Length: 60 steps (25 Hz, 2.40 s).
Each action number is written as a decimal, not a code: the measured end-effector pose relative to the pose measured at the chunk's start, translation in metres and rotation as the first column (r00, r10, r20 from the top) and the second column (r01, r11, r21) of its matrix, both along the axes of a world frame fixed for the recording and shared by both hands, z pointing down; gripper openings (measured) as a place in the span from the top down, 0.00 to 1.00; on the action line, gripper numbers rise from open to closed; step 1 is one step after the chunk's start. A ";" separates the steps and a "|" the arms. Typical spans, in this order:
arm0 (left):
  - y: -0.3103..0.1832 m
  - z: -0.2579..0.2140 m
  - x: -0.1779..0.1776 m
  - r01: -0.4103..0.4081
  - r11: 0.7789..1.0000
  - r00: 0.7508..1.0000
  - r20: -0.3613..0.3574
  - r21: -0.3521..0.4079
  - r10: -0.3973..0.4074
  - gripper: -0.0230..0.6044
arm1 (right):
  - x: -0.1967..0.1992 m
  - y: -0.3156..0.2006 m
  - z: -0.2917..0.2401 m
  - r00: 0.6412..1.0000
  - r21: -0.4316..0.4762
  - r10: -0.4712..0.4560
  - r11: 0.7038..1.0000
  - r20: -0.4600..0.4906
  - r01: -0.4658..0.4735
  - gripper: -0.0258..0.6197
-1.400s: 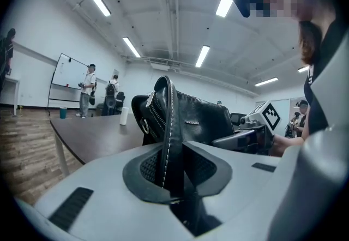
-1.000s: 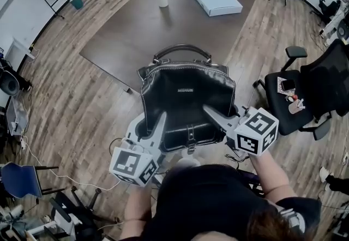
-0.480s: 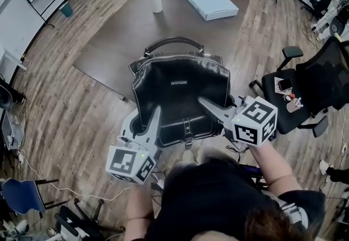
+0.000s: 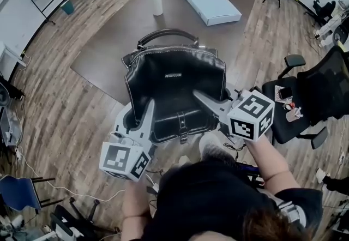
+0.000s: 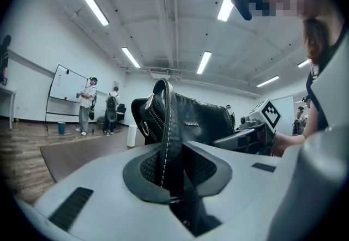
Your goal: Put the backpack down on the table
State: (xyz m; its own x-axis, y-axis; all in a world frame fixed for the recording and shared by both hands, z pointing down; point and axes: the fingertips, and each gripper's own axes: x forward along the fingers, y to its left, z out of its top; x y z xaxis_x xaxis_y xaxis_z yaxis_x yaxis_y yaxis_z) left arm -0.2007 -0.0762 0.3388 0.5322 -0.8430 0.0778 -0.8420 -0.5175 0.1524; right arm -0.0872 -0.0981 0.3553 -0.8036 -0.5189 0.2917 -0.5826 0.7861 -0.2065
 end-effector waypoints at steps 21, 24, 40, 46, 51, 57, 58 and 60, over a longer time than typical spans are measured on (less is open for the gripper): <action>-0.190 -0.011 0.090 0.106 0.994 0.994 0.026 -0.006 -0.105 0.84 | 0.087 -0.201 -0.009 0.996 0.014 -0.085 0.996 0.019 0.085 0.84; -0.216 -0.007 0.101 0.110 0.994 0.994 0.028 -0.013 -0.110 0.84 | 0.099 -0.228 -0.005 0.996 0.009 -0.087 0.996 0.018 0.086 0.84; -0.310 0.026 0.136 0.114 0.992 0.993 0.042 -0.047 -0.113 0.84 | 0.134 -0.321 0.030 0.997 -0.031 -0.079 0.996 0.025 0.079 0.84; -0.334 0.032 0.136 0.116 0.993 0.992 0.051 -0.028 -0.114 0.83 | 0.135 -0.345 0.037 0.998 -0.033 -0.060 0.998 0.033 0.061 0.83; -0.350 0.041 0.145 0.108 0.994 0.994 0.037 -0.025 -0.107 0.83 | 0.145 -0.361 0.045 0.999 -0.030 -0.044 0.999 0.027 0.044 0.83; -0.364 0.052 0.143 0.093 0.995 0.995 0.039 -0.026 -0.092 0.83 | 0.144 -0.373 0.058 0.999 -0.043 -0.030 0.999 0.028 0.031 0.82; -0.367 0.053 0.143 0.091 0.996 0.995 0.040 -0.024 -0.090 0.83 | 0.144 -0.376 0.059 0.999 -0.044 -0.028 0.999 0.030 0.029 0.82; -0.373 0.053 0.144 0.086 0.996 0.995 0.044 -0.016 -0.085 0.83 | 0.145 -0.381 0.059 0.999 -0.043 -0.024 0.999 0.036 0.026 0.82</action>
